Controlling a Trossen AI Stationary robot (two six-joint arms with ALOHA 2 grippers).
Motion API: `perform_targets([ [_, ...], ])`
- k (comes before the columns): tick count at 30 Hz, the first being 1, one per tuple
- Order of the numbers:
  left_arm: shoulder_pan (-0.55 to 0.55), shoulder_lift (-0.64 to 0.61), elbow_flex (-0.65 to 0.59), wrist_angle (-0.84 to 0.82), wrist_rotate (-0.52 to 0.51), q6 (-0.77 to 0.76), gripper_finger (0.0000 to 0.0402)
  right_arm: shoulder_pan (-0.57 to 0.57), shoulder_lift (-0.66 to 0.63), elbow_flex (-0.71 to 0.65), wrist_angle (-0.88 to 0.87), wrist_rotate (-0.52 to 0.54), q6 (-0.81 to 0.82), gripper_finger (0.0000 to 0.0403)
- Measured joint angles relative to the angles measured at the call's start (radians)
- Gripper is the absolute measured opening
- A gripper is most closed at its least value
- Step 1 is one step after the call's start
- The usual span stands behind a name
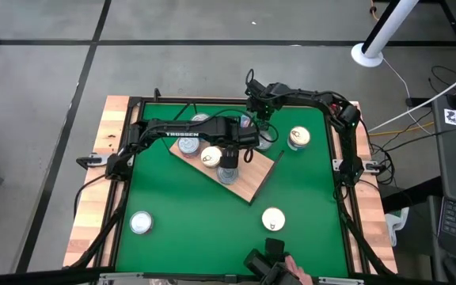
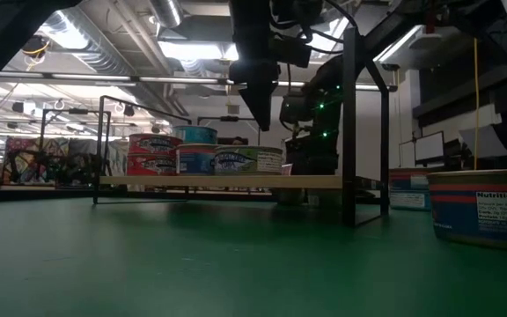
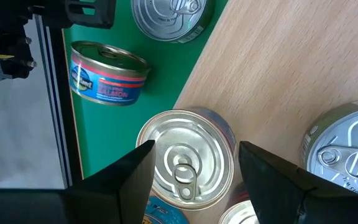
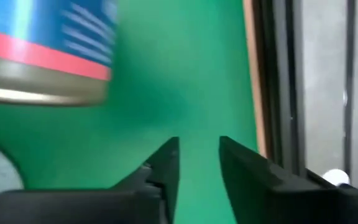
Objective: Stack canned seafood by type on shelf
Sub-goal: Stack the blue and pink tuna can on top of the blue and pink tuna can on the shelf
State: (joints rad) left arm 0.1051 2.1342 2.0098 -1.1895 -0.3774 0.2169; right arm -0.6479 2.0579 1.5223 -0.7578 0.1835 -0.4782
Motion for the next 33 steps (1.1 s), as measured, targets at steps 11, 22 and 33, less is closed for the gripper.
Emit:
perform_targets([
  [11,-0.001,-0.056,0.000,-0.092,0.000,-0.019,0.0227,0.000,-0.001,0.008,-0.004,0.294,-0.149,0.0233],
  [22,-0.001,-0.192,0.000,-0.189,0.000,-0.168,0.0227,-0.003,-0.031,0.143,-0.296,0.173,-0.291,0.0244],
  [33,-0.002,-0.334,-0.006,-0.342,0.000,-0.335,0.0227,0.001,-0.127,0.194,-0.307,-0.299,-0.495,0.0244],
])
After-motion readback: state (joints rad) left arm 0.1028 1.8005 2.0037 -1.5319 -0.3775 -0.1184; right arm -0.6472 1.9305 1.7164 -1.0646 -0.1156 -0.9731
